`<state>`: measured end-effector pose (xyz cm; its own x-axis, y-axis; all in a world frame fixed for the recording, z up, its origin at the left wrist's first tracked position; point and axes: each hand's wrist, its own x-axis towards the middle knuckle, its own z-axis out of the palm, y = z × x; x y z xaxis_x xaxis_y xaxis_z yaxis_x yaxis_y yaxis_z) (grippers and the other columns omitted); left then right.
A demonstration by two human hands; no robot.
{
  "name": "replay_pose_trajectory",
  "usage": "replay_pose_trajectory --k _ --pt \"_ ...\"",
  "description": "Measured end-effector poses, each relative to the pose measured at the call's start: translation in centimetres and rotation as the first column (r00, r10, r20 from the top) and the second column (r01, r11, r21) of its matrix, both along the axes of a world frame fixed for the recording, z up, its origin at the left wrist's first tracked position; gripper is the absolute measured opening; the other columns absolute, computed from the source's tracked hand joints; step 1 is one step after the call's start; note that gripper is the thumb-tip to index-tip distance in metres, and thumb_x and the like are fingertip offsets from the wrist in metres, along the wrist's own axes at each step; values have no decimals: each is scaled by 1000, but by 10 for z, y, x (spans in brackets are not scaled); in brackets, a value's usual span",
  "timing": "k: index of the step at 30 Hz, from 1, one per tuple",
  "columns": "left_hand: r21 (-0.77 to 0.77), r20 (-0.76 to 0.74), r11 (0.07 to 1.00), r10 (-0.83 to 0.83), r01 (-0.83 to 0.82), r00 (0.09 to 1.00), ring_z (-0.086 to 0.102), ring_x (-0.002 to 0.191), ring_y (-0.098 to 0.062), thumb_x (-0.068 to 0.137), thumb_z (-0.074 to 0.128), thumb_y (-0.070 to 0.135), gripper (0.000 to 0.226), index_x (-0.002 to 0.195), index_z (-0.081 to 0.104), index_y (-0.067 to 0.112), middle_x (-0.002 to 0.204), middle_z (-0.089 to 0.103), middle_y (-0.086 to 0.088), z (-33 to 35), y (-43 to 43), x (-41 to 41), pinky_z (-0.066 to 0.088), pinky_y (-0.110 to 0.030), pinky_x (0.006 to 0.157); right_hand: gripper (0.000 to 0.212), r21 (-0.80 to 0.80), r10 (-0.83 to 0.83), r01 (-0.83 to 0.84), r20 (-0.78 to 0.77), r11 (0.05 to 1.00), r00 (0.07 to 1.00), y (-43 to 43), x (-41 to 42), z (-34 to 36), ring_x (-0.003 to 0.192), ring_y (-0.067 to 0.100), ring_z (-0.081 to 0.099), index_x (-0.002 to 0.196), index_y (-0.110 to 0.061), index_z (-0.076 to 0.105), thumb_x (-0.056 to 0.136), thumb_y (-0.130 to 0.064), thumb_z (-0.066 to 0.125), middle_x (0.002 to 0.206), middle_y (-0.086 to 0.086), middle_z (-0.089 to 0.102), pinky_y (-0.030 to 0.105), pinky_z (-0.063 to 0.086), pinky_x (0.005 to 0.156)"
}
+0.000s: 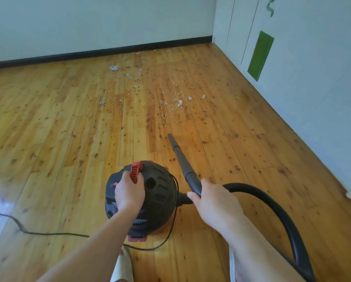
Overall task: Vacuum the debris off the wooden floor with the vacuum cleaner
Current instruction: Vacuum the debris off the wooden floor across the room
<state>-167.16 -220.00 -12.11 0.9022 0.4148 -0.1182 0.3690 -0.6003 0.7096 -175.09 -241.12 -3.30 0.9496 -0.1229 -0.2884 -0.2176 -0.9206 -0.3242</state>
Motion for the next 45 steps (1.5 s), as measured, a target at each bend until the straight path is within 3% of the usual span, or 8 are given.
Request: replay_pose_trajectory --k 7,14,23,37,40,42,45 --pt "4 -13 999 49 -49 999 61 73 -20 103 49 40 25 96 58 17 82 64 -3 -2 6 11 48 -36 65 61 41 10 -10 -22 999 1000 -4 14 2 125 20 63 155 -21 36 105 -56 43 141 1 60 29 55 92" --pt "17 -23 996 84 -84 996 61 71 -21 103 50 38 24 93 57 17 79 64 -4 -3 6 25 47 -36 63 58 72 21 -19 -26 997 999 -2 53 8 118 21 65 152 -20 40 105 -55 44 136 2 62 30 55 88" --pt "44 -19 994 101 -100 995 61 75 -22 102 51 42 24 80 50 31 79 64 -2 -7 -6 75 48 -37 64 59 65 60 -56 -69 996 996 -18 111 10 121 22 64 154 -19 36 106 -54 42 139 3 61 31 54 91" --pt "95 -98 995 11 -2 995 63 71 -20 103 52 39 18 99 53 22 82 64 -3 1 -24 111 46 -33 58 59 -27 83 -84 -49 996 995 -66 166 9 119 22 65 155 -21 36 107 -54 41 138 2 62 32 55 90" --pt "69 -128 997 -25 34 991 60 73 -16 104 51 35 12 104 47 24 83 61 0 6 -22 108 46 -34 63 58 -55 69 -71 -40 996 997 -88 169 19 106 19 67 153 -21 39 107 -54 41 125 -1 65 28 54 79" --pt "44 -172 997 -53 61 984 61 72 -17 105 51 29 11 109 45 20 84 62 -3 11 -25 102 44 -31 58 50 -84 48 -50 -24 995 999 -107 167 31 90 17 65 144 -21 48 106 -54 43 107 -3 63 25 49 66" --pt "-8 -261 997 -73 74 963 63 72 -22 103 53 21 18 116 42 15 87 63 -9 15 -23 96 44 -32 54 47 -136 29 -33 -30 990 999 -133 162 40 97 19 67 136 -21 53 105 -55 44 110 -3 66 28 52 71"
